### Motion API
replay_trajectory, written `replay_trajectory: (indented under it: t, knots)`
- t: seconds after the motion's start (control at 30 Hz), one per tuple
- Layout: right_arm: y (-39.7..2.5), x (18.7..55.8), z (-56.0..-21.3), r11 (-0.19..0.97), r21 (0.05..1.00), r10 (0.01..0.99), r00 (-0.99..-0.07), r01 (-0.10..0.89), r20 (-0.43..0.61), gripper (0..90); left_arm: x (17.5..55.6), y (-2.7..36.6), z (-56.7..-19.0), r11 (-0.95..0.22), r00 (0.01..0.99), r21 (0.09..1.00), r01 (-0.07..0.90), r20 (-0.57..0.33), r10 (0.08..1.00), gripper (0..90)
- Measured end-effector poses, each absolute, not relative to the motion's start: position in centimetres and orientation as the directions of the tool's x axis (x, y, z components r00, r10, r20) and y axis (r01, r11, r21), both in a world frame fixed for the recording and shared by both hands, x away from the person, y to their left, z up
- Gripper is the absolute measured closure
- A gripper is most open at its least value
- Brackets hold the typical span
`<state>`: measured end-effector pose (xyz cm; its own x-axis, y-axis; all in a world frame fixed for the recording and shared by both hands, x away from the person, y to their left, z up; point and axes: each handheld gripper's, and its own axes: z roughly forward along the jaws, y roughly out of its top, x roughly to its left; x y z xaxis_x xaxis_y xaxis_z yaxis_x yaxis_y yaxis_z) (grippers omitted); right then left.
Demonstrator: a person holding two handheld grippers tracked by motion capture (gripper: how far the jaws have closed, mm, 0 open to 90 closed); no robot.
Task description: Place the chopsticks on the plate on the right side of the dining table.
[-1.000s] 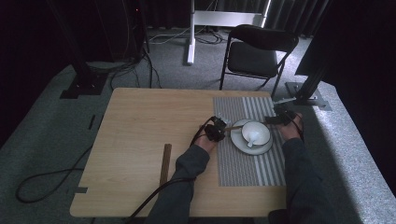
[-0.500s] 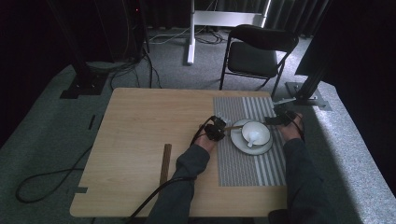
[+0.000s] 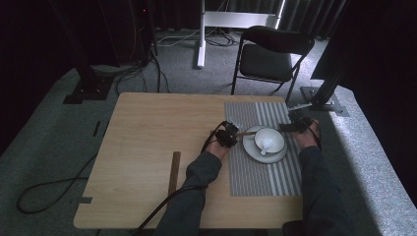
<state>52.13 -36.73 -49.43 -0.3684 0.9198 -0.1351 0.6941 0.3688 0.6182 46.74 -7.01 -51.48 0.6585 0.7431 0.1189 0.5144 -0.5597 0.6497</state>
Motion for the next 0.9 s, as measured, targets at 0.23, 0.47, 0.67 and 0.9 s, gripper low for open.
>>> replay_trajectory:
  t: [0.23,0.47,0.67,0.9]
  knots:
    - [-36.84,52.02,-49.46,0.366,0.619,0.92,-0.37,0.695,-0.129,37.5,46.84,-7.14,-51.51,-0.558,0.654,0.647,0.52,0.119,0.747,78.3]
    - [-36.9,51.93,-49.5,0.363,0.62,0.921,-0.367,0.695,-0.127,37.5,46.92,-7.26,-51.55,-0.555,0.649,0.645,0.525,0.119,0.751,78.3]
    - [-36.96,51.78,-49.56,0.362,0.621,0.922,-0.363,0.695,-0.131,37.2,46.99,-7.22,-51.53,-0.556,0.649,0.644,0.526,0.119,0.752,78.3]
    - [-37.1,51.64,-49.61,0.356,0.624,0.925,-0.357,0.696,-0.13,36.9,47.21,-7.15,-51.61,-0.556,0.645,0.638,0.532,0.12,0.755,78.2]
